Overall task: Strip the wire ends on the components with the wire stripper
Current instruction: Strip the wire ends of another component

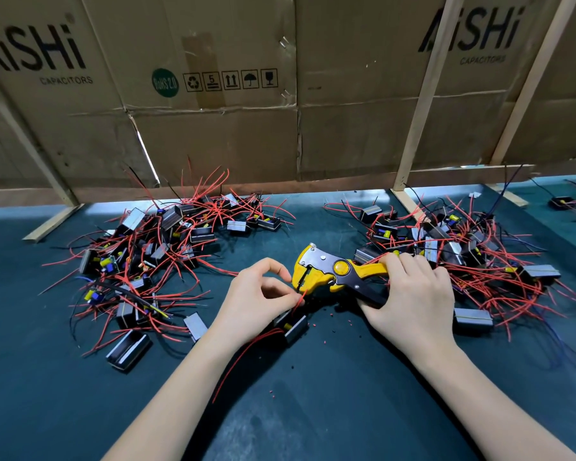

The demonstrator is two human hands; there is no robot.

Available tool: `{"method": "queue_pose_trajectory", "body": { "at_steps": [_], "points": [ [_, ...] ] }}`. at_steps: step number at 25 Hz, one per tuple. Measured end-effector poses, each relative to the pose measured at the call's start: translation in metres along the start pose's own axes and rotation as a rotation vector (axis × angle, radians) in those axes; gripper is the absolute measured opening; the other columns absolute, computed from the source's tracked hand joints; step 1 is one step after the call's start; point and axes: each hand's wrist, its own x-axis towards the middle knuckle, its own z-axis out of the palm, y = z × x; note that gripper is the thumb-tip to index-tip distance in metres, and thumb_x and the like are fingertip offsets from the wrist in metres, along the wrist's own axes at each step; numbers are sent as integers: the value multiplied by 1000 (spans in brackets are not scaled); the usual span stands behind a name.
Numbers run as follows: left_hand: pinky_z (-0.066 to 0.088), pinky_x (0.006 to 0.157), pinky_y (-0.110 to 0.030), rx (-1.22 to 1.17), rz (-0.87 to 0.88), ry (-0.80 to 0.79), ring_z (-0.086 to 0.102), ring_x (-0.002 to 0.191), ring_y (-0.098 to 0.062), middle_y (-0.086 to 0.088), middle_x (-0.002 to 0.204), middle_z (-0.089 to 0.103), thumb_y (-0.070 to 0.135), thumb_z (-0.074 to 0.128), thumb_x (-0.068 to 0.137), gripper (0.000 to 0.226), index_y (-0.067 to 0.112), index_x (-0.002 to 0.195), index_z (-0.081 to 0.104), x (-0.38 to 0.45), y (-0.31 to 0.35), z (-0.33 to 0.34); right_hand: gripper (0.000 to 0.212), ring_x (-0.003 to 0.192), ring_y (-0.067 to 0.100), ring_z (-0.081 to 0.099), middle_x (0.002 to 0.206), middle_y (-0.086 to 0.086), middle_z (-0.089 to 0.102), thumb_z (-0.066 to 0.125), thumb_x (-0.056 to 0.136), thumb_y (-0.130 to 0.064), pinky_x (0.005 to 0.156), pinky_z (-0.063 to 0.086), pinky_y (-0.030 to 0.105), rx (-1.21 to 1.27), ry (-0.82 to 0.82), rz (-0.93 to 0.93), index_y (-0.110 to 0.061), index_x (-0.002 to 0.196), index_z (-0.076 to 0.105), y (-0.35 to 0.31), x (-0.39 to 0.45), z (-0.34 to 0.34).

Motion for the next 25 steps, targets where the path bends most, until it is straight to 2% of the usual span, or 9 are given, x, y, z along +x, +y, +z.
{"method": "queue_pose_trajectory", "body": {
  "at_steps": [3, 7, 11, 15, 18, 22, 25],
  "points": [
    [43, 64, -13, 5, 1, 12, 57, 60, -7, 3, 72, 76, 9, 80, 76, 27, 12, 89, 56, 0, -1, 0, 50, 75, 31, 53, 76, 4, 55, 77, 59, -51, 64, 30, 38, -11, -7, -16, -11, 84, 59, 0, 0, 0],
    [39, 59, -9, 28, 1, 20, 53, 57, -2, 4, 70, 76, 10, 81, 76, 24, 12, 84, 58, 1, -2, 0, 51, 77, 32, 54, 78, 4, 57, 76, 59, -51, 65, 31, 38, -23, -23, -26, -11, 87, 61, -1, -1, 1],
    [38, 57, -9, 30, -8, 25, 52, 55, -2, 3, 70, 75, 12, 81, 76, 25, 11, 83, 58, 1, -2, -1, 51, 77, 32, 55, 78, 4, 58, 76, 59, -51, 66, 33, 39, -21, -28, -24, -11, 88, 61, -2, 0, 1],
    [47, 69, -18, 23, -34, 18, 62, 63, -7, 3, 71, 76, 14, 83, 74, 27, 11, 83, 58, 2, -3, -2, 50, 76, 31, 56, 77, 5, 59, 65, 63, -54, 66, 34, 39, 3, -11, -27, -10, 88, 63, -2, 0, 0],
    [49, 75, -24, 14, -46, 19, 64, 64, -7, 3, 71, 76, 15, 84, 73, 28, 10, 83, 59, 2, -2, -3, 49, 75, 31, 56, 76, 4, 59, 65, 63, -54, 66, 33, 38, 9, -3, -34, -11, 86, 63, -2, 1, -1],
    [47, 74, -24, 42, -48, 21, 61, 61, -4, 5, 70, 75, 17, 84, 74, 26, 11, 83, 60, 2, -2, -3, 47, 73, 30, 56, 73, 3, 58, 65, 62, -54, 65, 32, 38, 8, 7, -45, -12, 83, 63, 0, 1, -2],
    [44, 68, -16, 54, -43, 18, 58, 61, -3, 6, 69, 75, 18, 83, 74, 25, 13, 82, 60, 1, -2, -4, 46, 70, 30, 56, 71, 3, 57, 67, 60, -52, 65, 30, 38, 17, 21, -56, -12, 82, 63, 0, 1, -1]
  ]
}}
